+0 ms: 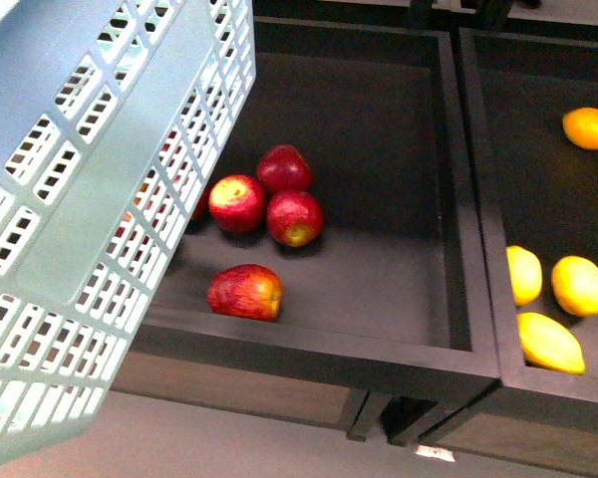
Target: Pick lemon and mango into basket
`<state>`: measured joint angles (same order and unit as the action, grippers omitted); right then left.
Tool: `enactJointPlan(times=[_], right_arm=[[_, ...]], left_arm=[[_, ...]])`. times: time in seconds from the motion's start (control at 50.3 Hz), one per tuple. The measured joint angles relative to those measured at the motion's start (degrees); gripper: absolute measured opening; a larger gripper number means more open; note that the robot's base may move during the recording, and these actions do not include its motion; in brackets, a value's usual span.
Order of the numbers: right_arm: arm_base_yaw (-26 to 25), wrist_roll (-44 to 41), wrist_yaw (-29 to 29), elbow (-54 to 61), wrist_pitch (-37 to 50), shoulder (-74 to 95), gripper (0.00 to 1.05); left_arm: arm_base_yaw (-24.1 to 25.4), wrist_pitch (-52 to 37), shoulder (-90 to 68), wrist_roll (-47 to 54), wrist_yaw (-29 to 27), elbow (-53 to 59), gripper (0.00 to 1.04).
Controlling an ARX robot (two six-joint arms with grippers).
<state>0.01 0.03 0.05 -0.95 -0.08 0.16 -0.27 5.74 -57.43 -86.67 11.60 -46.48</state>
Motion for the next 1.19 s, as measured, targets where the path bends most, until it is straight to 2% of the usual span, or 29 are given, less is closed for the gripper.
enactJointPlan(times=[0.06,0.119,0.159,0.199,0.279,0.458,0.577,0.716,0.935,1.194], right_arm=[[0.0,0.0,-0.4,0.0,0.0,0.0,0.96],[0.0,0.0,-0.5,0.0,0.0,0.0,0.96],[0.0,0.0,-0.5,0.0,0.0,0.0,0.96],[0.0,0.0,-0.3,0.0,0.0,0.1,0.96],[0.0,0.0,-0.2,0.0,0.0,0.0,0.96],[0.0,0.0,-0.2,0.0,0.0,0.0,0.96],[0.0,0.0,-0.2,0.0,0.0,0.0,0.96],[0.0,0.0,-0.2,0.0,0.0,0.0,0.96],[0.0,0.0,-0.2,0.0,0.0,0.0,0.96],[0.0,0.0,-0.2,0.0,0.0,0.0,0.96]], left_arm=[[0.0,0.8,-0.3,0.9,-1.1,-0.2,0.05],[-0.9,15.5,-3.2,10.7,-8.0,-6.5,0.05],[-1.6,21.7,-4.4,20.4,-10.0,-9.1,0.05],[-1.9,24.2,-5.5,28.5,-10.2,-10.4,0.05],[-2.7,24.3,-7.7,35.1,-10.1,-11.6,0.05],[-4.5,19.7,-15.6,37.1,-6.8,-15.3,0.05],[-7.1,16.5,-22.0,37.1,-2.5,-19.3,0.05],[-13.7,16.2,-31.5,35.2,3.0,-28.9,0.05],[-21.1,18.4,-39.5,35.2,3.4,-39.1,0.05],[-30.5,18.2,-42.8,35.2,6.6,-41.6,0.05]])
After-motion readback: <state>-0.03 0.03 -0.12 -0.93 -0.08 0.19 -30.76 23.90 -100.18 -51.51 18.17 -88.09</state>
